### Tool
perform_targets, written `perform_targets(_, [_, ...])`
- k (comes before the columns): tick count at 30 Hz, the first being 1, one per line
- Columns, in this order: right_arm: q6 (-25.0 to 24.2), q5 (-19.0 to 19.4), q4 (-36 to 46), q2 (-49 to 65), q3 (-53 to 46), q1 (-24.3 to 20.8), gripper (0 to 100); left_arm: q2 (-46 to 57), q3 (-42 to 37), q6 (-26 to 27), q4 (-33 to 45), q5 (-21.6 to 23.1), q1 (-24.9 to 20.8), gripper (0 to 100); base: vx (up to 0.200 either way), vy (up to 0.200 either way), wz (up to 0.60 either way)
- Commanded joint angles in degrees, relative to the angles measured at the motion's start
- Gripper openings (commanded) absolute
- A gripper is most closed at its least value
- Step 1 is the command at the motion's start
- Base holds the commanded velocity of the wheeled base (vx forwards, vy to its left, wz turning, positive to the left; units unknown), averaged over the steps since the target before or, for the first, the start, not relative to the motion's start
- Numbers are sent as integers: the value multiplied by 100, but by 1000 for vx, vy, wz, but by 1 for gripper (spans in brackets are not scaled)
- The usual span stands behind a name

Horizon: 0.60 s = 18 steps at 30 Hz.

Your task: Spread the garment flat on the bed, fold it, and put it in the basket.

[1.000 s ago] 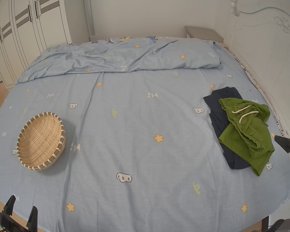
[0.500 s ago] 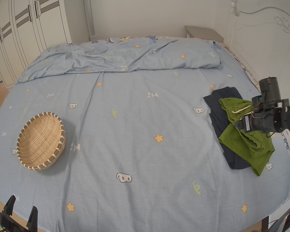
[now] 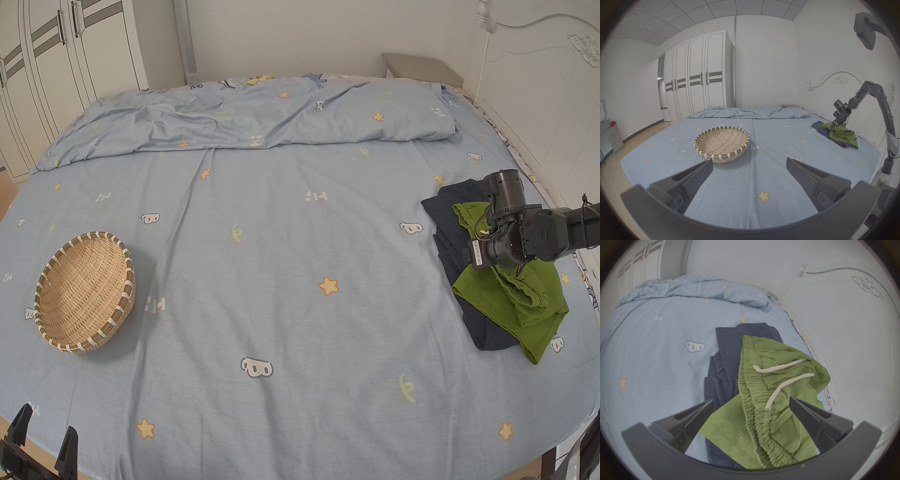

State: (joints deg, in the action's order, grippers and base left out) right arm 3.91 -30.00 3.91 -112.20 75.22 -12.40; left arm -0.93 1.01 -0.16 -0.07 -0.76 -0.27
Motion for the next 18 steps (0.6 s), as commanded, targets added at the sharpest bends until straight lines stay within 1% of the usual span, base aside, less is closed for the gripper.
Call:
perform_targets(1, [4,-85,13,-337,186,53,100,93,-101,-2,-1,-4,0,100,0,0,0])
perform_targets(9, [4,-322,22,-627,441,62,100,93,-101,-2,-1,-4,0,100,0,0,0])
perform_targets(16, [-5,-322,22,-698,529,141,100,93,-101,-2,-1,-4,0,100,0,0,0])
perform_targets(17, [-5,-322,13,-698,529,141,0,93,-101,-2,-1,-4,0,100,0,0,0])
perform_targets(18, [-5,-322,13,-698,556,150,0,93,-101,-2,-1,-4,0,100,0,0,0])
